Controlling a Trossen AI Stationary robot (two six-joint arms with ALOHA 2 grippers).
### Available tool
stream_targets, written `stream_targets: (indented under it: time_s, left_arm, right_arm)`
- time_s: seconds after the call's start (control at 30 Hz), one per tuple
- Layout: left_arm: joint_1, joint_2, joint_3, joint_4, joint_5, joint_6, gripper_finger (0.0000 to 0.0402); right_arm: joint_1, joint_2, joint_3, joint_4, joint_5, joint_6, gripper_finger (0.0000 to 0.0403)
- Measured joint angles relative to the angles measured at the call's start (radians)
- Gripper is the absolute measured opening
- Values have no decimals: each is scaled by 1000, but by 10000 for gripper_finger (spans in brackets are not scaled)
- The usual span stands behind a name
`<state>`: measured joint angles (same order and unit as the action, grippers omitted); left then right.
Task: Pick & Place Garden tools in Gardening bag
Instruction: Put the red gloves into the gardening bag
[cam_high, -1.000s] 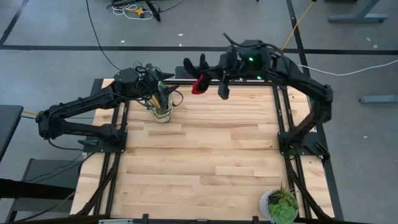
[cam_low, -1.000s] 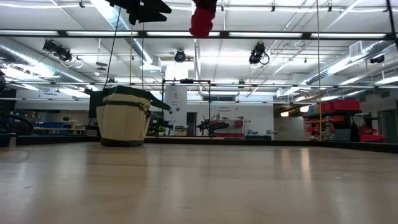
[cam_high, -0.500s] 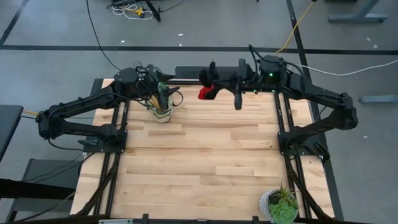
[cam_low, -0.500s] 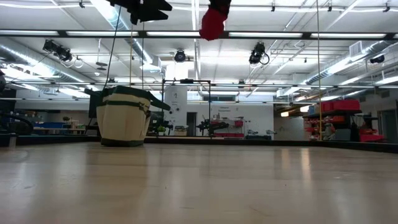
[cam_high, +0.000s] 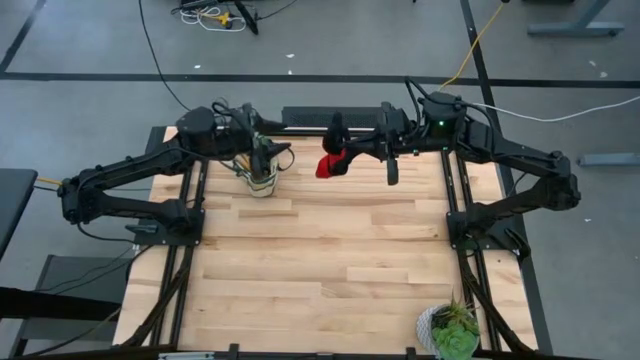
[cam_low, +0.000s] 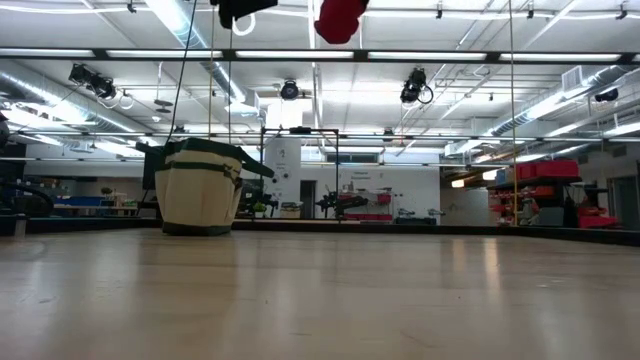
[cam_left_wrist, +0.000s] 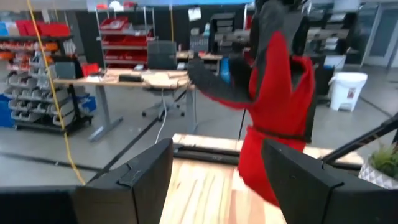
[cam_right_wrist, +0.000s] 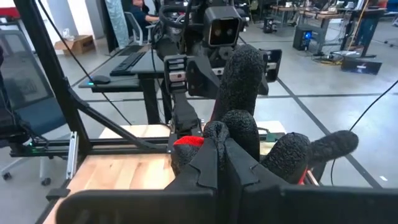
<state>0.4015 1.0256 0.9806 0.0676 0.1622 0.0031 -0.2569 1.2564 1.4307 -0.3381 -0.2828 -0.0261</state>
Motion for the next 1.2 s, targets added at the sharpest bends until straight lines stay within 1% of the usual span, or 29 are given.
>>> stream_targets:
  time_s: [0.1, 0.2, 0.33, 0.47, 0.6, 0.7, 1.03, 1.2]
  left_arm:
    - [-5, 6, 1, 32, 22, 0, 255]
    - [-14, 23, 1, 40, 34, 0, 267]
    - [-27, 44, 1, 42, 38, -18, 294]
    - [-36, 74, 1, 68, 76, -51, 327]
    - [-42, 101, 1, 131, 109, -82, 357]
    - [-48, 123, 1, 174, 112, -93, 373]
    - [-81, 216, 0, 318, 109, -131, 379]
    - [-86, 240, 1, 333, 112, -153, 396]
  right_arm:
    - [0, 0, 0, 0, 0, 0, 0]
    - [0, 0, 0, 0, 0, 6, 0]
    - [0, 0, 0, 1, -19, 28, 0]
    - [0, 0, 0, -2, -30, 30, 0]
    - [0, 0, 0, -7, -31, 45, 1]
    - [0, 0, 0, -8, -31, 45, 1]
    - [0, 12, 0, -27, -23, 45, 1]
    - [0, 18, 0, -27, -23, 52, 1]
